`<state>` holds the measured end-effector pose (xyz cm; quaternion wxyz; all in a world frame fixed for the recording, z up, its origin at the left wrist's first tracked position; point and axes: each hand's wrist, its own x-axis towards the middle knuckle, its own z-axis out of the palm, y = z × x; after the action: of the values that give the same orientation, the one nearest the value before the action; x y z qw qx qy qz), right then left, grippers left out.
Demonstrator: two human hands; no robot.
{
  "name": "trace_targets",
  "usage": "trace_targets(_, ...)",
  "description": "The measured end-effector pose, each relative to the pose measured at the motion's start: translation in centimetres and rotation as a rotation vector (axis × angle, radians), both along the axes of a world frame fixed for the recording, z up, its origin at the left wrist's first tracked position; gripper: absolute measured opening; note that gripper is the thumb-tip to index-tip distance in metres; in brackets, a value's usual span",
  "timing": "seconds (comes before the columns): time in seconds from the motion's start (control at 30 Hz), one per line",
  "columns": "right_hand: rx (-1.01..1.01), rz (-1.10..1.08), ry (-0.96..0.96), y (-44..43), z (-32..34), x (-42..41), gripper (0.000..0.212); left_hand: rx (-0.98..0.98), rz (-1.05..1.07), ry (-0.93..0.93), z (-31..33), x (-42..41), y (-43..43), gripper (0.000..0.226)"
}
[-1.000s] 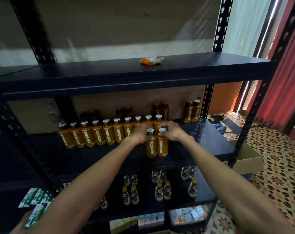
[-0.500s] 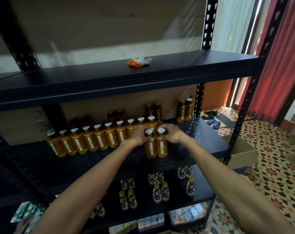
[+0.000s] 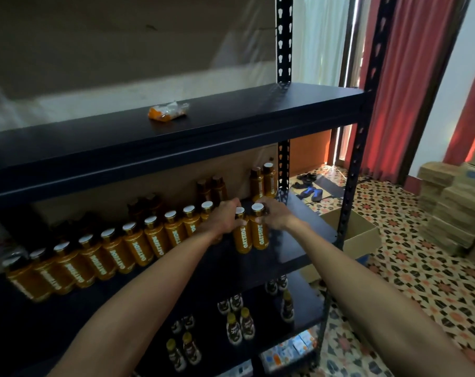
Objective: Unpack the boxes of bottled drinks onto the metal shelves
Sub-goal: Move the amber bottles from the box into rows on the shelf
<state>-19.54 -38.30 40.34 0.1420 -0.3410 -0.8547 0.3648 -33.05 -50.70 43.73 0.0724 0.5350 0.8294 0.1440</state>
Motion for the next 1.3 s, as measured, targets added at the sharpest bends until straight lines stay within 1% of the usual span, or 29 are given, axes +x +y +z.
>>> trace_targets(0.1, -0.004, 0.008, 0.02, 1.1, -0.2, -0.9, 0.046, -0.084, -0.035, 0.328, 0.8, -0.5, 1.3, 0.056)
trace_targets(0.17, -0.01, 0.003, 0.025, 1.6, -0.2, -1.6, 0.047, -0.114, -0.047, 0.438, 1.1, -1.1, 2.1, 0.057)
trace_targets(0.3, 0.003, -0.003, 0.02, 2.2, -0.1, -3.3, 0.041, -0.156, -0.009, 0.439, 1.6, -2.1, 3.2, 0.051)
trace_targets(0.4, 0.023, -0.003, 0.031, 2.5, -0.3, -4.5, 0.039, -0.183, 0.026, 0.364, 1.8, -2.7, 3.9, 0.046)
trace_targets(0.53, 0.041, 0.001, 0.026, 2.8, -0.2, -5.5, 0.043, -0.194, 0.065, 0.269, 1.8, -3.4, 4.2, 0.042)
trace_targets(0.6, 0.043, 0.004, 0.031, 2.9, -0.4, -5.9, 0.044, -0.19, 0.071, 0.262, 1.6, -3.7, 4.2, 0.044)
trace_targets(0.73, 0.028, 0.012, 0.038, 3.1, -0.6, -6.5, 0.047, -0.212, 0.096, 0.306, 1.3, -4.2, 4.0, 0.047)
trace_targets(0.87, 0.003, 0.016, 0.061, 2.7, -0.9, -6.9, 0.046, -0.18, 0.095, 0.261, 1.2, -4.4, 3.4, 0.044)
trace_targets(1.03, -0.03, 0.035, 0.103, 2.3, -1.6, -6.8, 0.04, -0.139, 0.086, 0.25, 1.1, -4.2, 2.5, 0.055)
trace_targets(1.1, -0.035, 0.042, 0.114, 1.8, -1.5, -6.5, 0.043, -0.145, 0.086, 0.306, 0.9, -4.1, 2.2, 0.059)
trace_targets(1.17, -0.045, 0.069, 0.176, 1.1, -1.9, -5.8, 0.053, -0.158, 0.085, 0.404, 0.7, -3.6, 1.6, 0.065)
trace_targets(1.2, -0.037, 0.069, 0.247, 0.5, -2.2, -5.4, 0.06, -0.134, 0.087, 0.445, 0.4, -3.2, 1.2, 0.068)
trace_targets(1.27, 0.01, -0.013, 0.433, -0.6, -3.3, -4.4, 0.073, -0.031, 0.089, 0.499, -0.4, -2.3, 0.1, 0.071)
trace_targets(1.3, 0.026, -0.075, 0.502, -1.2, -4.0, -3.9, 0.074, 0.024, 0.088, 0.528, -1.0, -1.9, -0.6, 0.069)
